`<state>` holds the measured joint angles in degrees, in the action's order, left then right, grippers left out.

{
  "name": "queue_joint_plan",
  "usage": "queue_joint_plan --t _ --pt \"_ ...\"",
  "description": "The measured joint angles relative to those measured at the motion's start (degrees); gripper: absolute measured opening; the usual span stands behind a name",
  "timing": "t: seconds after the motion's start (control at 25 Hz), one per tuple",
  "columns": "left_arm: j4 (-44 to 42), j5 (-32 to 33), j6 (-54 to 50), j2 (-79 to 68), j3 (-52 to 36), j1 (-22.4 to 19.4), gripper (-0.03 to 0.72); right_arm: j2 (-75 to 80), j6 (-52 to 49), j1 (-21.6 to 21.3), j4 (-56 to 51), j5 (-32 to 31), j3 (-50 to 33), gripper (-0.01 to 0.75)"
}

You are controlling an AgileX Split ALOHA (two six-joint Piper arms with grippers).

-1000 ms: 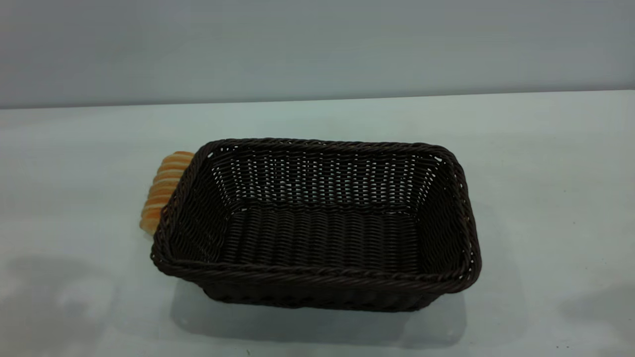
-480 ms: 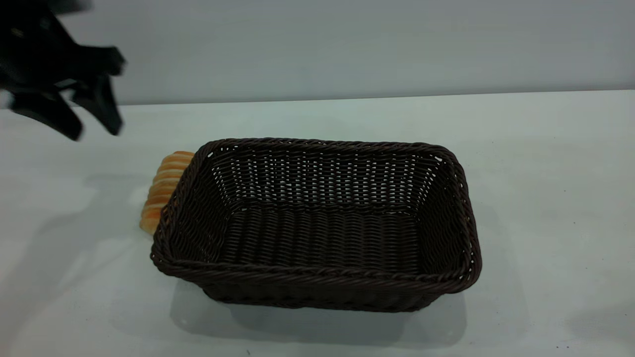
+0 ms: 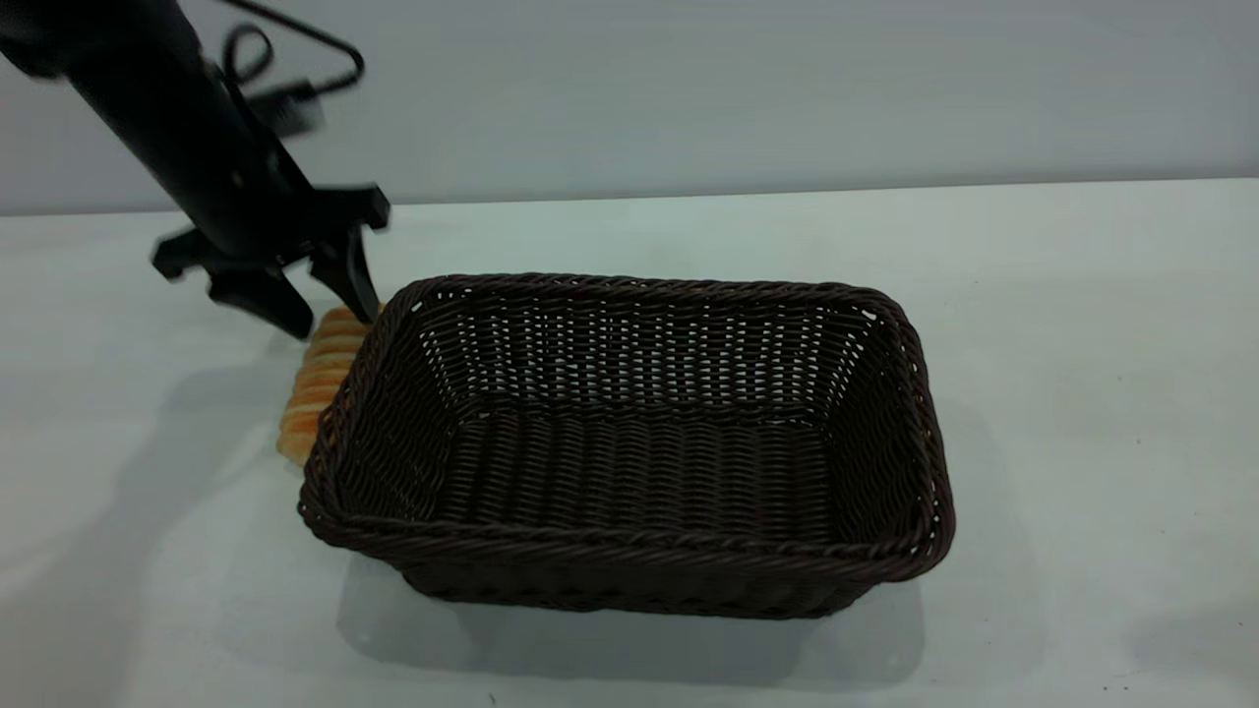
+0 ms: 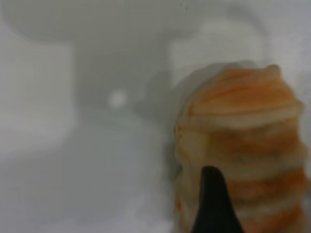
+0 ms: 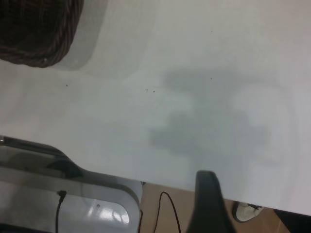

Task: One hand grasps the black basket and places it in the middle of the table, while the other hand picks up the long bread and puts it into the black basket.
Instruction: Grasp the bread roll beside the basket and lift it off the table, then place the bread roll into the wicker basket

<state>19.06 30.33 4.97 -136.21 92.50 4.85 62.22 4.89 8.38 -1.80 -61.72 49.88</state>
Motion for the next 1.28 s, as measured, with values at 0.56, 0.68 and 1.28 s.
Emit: queue_joint_plan --t 0.56,0.68,1.28 --pt "3.44 5.21 -0.06 1.96 4.95 -1.42 0.065 0.0 -0.05 0.0 0.0 0.0 0.0 0.532" --pt "3.44 8.59 1.09 6.32 8.65 -1.42 0.064 0.0 -0.05 0.0 0.0 0.0 0.0 0.531" --pt "5.71 30.39 22.59 12.77 12.02 13.73 0.058 0.0 -0.05 0.0 -0.02 0.69 0.0 0.529"
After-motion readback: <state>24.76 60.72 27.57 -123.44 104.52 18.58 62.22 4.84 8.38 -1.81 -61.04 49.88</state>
